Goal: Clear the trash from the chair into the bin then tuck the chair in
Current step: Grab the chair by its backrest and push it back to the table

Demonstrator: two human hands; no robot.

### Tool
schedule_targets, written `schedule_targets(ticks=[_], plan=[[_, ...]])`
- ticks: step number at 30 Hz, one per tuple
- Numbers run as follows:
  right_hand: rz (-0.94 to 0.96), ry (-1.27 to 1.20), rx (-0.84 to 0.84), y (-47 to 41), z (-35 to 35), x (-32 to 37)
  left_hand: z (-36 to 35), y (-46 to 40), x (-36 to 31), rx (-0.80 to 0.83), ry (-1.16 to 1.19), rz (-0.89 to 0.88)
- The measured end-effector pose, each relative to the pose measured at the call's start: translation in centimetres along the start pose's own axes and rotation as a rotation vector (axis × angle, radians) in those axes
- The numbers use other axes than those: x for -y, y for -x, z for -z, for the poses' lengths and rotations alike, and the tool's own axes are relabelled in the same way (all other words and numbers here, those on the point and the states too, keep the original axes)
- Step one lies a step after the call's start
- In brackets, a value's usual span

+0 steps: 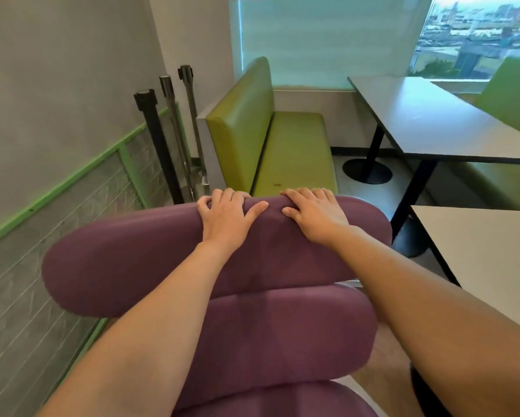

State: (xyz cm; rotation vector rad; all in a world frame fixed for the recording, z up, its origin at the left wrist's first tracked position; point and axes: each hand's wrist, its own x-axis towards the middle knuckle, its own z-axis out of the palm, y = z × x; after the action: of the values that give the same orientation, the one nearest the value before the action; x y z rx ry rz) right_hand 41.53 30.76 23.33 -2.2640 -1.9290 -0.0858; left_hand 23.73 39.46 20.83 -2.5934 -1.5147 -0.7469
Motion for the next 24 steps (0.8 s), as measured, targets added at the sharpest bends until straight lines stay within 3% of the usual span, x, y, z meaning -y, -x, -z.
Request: schedule_targets(ticks=[4, 9, 12, 16, 24], plan=[[0.016, -0.046, 0.006, -1.6, -0.8, 4.3, 1.6, 0.6, 4.4, 0.031, -0.015, 0.002], [-0.081, -0.109, 0.039, -2.1, -0.8, 7.5, 4.6, 1.2, 9.9, 0.092, -0.102, -0.140], [-0.089, -0.183, -0.007, -2.1, -0.8, 10.5, 6.8, 1.6, 14.6, 0.164, -0.118, -0.077], [0.035, -0.202, -0.012, -2.8, -1.8, 16.4, 9.3, 3.0, 19.8, 0.179, -0.154, 0.058], [0.092, -0.207, -0.098, -3.3, -4.0, 22.6, 10.4, 4.8, 22.8, 0.118, -0.131, 0.135]])
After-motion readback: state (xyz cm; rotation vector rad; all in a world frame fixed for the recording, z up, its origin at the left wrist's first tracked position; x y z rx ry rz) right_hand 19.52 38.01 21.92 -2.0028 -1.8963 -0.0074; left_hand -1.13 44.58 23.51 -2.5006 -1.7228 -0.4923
